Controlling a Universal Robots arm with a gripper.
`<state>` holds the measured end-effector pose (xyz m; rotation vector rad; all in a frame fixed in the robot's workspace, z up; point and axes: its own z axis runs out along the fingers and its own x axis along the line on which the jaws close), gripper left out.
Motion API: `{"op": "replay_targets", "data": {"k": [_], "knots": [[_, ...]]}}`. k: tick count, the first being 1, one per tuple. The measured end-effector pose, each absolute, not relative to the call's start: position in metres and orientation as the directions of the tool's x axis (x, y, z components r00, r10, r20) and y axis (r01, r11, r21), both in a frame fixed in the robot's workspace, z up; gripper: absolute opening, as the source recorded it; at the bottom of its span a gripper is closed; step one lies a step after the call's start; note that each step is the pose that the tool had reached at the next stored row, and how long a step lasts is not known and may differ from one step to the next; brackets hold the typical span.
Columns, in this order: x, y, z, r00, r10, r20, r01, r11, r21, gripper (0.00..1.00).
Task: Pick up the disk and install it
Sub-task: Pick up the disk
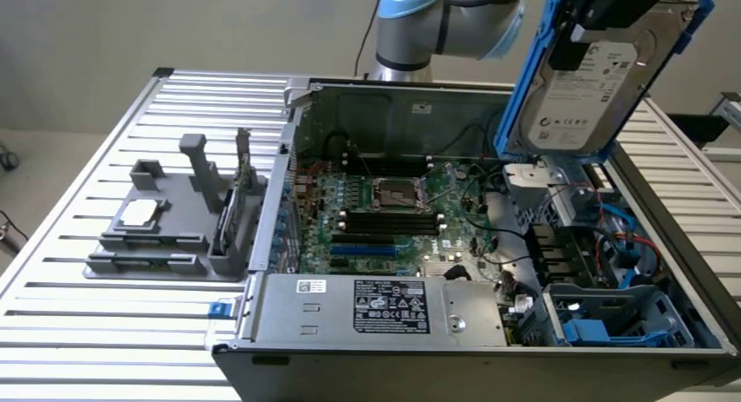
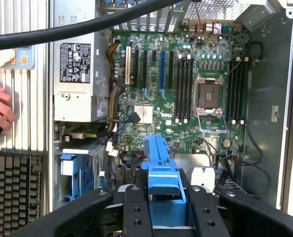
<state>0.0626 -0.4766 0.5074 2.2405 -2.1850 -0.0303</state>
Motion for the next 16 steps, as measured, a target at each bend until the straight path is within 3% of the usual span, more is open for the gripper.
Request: {"op": "replay_targets", "data": {"k": [16], "knots": [[0.078,-0.518,0.507,0.024,-1.000,-0.006,-0.999,-0.024,0.037,0.33]]}}
